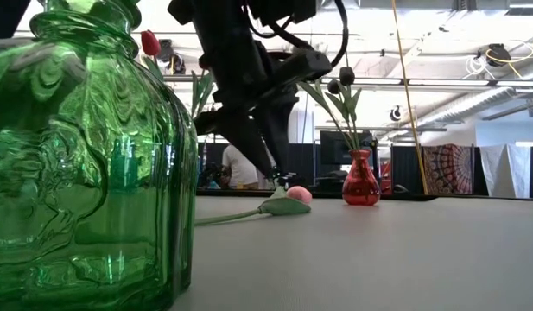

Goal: Sort flowers into vase by color
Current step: Put the pink tulip into the green vase

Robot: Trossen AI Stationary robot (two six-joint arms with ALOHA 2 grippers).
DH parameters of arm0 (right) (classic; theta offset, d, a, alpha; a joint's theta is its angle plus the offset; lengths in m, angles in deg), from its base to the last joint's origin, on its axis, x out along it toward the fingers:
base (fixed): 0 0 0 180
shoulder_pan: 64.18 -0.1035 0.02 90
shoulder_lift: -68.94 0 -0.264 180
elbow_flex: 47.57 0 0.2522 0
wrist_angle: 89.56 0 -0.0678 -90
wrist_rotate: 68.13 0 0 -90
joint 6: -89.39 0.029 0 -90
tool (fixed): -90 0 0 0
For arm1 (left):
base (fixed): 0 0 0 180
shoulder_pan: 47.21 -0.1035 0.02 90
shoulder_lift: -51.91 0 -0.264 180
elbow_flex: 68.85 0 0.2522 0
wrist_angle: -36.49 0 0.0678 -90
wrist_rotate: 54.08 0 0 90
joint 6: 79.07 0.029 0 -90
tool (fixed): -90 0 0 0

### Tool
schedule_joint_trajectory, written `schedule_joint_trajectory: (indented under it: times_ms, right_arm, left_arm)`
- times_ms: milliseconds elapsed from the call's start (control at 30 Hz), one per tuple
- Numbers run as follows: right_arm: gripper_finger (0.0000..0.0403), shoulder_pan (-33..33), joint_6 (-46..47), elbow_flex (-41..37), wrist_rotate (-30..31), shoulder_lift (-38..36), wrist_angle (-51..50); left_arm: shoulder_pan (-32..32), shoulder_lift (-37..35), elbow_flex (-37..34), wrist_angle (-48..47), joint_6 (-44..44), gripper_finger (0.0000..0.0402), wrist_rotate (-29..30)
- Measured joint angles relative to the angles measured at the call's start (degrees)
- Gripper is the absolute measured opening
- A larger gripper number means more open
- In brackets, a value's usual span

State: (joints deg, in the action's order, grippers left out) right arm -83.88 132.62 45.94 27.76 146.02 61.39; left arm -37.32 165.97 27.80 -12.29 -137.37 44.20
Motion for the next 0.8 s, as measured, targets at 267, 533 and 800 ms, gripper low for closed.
schedule_joint_trajectory:
  times_ms: [267,533,800]
  right_arm:
    - [0.0167,0.0,0.0,0.0,0.0,0.0,0.0]
    - [0.0167,0.0,0.0,0.0,0.0,0.0,0.0]
    - [0.0167,0.0,0.0,0.0,0.0,0.0,0.0]
  left_arm:
    - [0.0,0.0,0.0,-0.5,1.7,0.0107,1.1]
    - [0.3,0.0,0.0,-2.0,1.8,0.0107,1.2]
    - [2.9,0.0,0.0,-1.9,0.1,0.0107,0.9]
